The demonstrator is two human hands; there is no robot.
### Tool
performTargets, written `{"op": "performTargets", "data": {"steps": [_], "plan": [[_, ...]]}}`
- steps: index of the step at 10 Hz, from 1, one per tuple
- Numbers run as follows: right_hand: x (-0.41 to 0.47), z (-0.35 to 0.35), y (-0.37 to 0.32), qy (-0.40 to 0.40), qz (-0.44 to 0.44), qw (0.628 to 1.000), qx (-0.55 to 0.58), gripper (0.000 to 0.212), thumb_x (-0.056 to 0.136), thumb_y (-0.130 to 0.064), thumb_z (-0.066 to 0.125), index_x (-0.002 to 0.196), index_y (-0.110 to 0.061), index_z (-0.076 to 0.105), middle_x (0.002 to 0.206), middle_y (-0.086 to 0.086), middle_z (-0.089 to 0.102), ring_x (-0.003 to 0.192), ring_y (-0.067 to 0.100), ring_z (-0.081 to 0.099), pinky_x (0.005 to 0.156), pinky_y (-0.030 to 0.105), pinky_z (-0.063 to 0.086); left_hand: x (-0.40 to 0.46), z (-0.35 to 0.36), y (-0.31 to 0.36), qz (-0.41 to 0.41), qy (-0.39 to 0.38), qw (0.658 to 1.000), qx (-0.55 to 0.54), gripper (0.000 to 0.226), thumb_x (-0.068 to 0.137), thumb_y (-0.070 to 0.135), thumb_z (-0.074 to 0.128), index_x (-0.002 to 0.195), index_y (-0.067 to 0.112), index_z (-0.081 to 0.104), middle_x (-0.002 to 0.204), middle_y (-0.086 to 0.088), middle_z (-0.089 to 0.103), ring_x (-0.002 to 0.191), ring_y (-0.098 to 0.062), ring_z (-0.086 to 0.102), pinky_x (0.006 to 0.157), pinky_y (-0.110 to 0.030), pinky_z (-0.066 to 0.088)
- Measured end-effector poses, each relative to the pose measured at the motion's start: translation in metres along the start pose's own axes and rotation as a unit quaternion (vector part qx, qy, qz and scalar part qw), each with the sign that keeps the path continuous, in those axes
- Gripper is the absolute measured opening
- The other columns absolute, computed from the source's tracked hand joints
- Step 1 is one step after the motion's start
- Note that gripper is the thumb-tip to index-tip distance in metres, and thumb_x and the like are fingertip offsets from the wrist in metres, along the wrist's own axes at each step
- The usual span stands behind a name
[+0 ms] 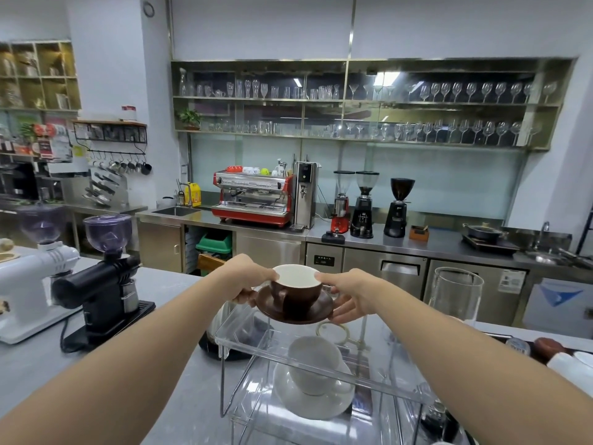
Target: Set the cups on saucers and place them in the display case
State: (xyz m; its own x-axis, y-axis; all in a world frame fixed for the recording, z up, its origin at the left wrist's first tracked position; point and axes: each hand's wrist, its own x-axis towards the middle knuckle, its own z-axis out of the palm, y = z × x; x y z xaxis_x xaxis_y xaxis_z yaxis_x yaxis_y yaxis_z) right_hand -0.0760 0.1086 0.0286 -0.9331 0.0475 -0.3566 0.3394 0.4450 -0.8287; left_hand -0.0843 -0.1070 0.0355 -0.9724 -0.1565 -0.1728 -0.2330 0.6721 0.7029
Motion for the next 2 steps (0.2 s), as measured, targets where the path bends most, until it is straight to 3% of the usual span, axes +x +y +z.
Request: {"op": "performTargets", "data": {"steps": [1,2], "plan": [[0.0006,0.0008,-0.0002,0.046,-0.02,0.998,-0.046,0.064,0.083,-0.053,0.069,0.119,-0.002,0.058,0.119,0.021,0.064,0.083,0.034,0.073,0.074,0.044,0.063,-0.0022,0.001,0.0023,0.027,0.035,0.999,0.012,0.035,0.088,0.034,0.075,0.089,0.003,0.058,0.066,-0.01,0.062,0.047,-0.015,0.052,0.04,-0.021,0.041],[0.0033,0.0056,0.0,0.107,-0.059,0.988,-0.089,0.057,0.081,-0.054,0.07,0.108,-0.005,0.056,0.104,0.014,0.065,0.074,0.027,0.074,0.063,0.037,0.064,-0.004,0.0025,0.0001,0.037,0.058,0.998,0.01,0.034,0.085,0.033,0.077,0.083,0.004,0.058,0.065,-0.008,0.063,0.048,-0.015,0.055,0.043,-0.022,0.043]]}}
